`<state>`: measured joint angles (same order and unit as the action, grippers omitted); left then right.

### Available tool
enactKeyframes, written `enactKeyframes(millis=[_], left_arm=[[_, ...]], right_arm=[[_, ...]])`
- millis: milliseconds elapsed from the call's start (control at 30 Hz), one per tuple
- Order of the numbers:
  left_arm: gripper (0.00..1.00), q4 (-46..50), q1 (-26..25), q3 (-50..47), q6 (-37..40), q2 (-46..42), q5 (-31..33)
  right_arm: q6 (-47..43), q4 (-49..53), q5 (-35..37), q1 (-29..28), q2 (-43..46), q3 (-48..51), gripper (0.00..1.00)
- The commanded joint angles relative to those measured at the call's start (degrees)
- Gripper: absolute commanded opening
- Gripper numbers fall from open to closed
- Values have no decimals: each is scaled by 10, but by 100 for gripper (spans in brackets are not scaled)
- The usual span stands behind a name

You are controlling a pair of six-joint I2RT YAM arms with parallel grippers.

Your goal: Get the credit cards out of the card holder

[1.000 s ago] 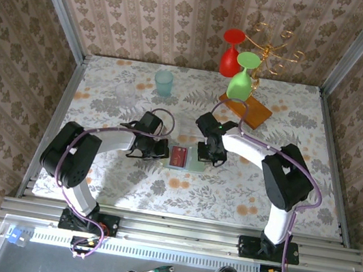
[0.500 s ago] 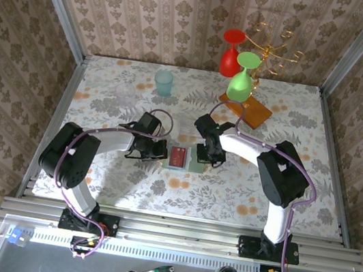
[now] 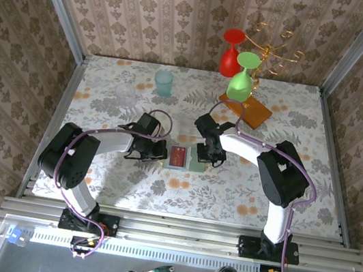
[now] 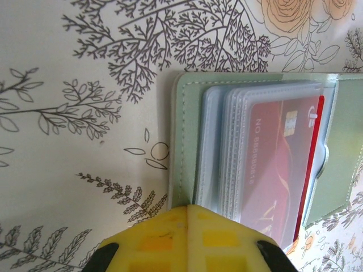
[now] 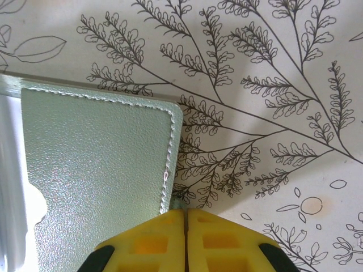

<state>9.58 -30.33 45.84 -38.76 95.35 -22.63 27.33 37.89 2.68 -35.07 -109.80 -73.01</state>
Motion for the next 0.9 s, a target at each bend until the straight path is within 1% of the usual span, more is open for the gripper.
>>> enactKeyframes(millis=[0,100,200,433,867], left_arm=[[3,67,-1,-29,-5,12,33],[3,68,-1,-28,-6,13,34],[3,71,-1,-25,-6,13,35],[3,75,-2,-21,-5,13,35],[3,81,-6,-7,-4,18,33]], right_arm=[[-7,18,40,8,5,3,7],[-7,24,50,9,8,7,12],[-11,30,60,13,14,13,13],[-14,36,76,26,27,29,23],[-16,39,86,36,39,49,30]])
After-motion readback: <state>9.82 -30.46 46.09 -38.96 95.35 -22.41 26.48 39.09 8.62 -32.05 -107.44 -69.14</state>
